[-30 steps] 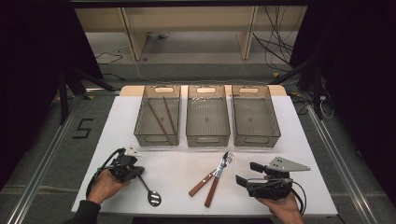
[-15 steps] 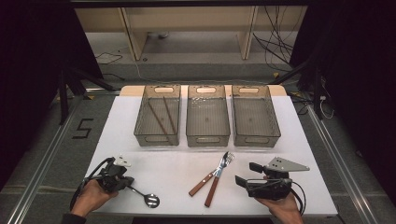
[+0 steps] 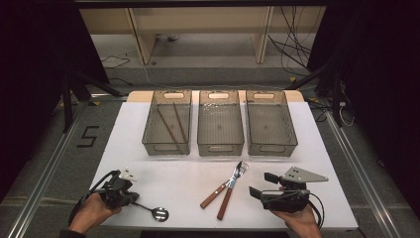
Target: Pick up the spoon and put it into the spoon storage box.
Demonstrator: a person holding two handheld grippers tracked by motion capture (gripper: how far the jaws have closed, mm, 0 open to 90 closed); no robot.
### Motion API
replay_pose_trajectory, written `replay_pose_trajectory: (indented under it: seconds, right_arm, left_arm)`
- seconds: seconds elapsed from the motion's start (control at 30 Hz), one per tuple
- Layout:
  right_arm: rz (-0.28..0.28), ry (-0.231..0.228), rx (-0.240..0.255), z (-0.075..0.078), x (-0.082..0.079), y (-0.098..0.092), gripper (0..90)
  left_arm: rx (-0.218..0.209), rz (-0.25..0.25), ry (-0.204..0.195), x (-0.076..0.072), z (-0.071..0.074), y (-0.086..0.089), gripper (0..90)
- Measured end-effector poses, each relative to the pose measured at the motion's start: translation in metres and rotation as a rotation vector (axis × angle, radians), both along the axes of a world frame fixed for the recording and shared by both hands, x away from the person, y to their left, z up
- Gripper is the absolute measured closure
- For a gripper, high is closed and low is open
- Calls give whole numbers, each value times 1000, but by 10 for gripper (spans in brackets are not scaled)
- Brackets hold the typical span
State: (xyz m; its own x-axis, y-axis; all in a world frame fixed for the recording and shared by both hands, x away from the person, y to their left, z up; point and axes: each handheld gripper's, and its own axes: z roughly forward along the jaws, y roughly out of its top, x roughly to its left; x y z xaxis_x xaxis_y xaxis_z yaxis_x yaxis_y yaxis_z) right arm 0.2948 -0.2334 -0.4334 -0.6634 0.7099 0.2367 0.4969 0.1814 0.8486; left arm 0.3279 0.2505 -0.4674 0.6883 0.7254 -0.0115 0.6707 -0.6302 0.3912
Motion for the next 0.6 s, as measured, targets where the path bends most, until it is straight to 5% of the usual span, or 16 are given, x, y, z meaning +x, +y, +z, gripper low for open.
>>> replay_pose_trajectory:
  seconds: [0.1,0.4,0.6]
  right_arm:
    - [1,-1,1,0,0,0,229]
    - [3,1,-1,0,0,0,230]
    - [4,2,-1,0,0,0,230]
  left_arm:
    - [0,-10,-12,2,6,0,806]
    - [63,-137,4,3,22,-7,322]
    - [85,-188,49,2,13,-13,238]
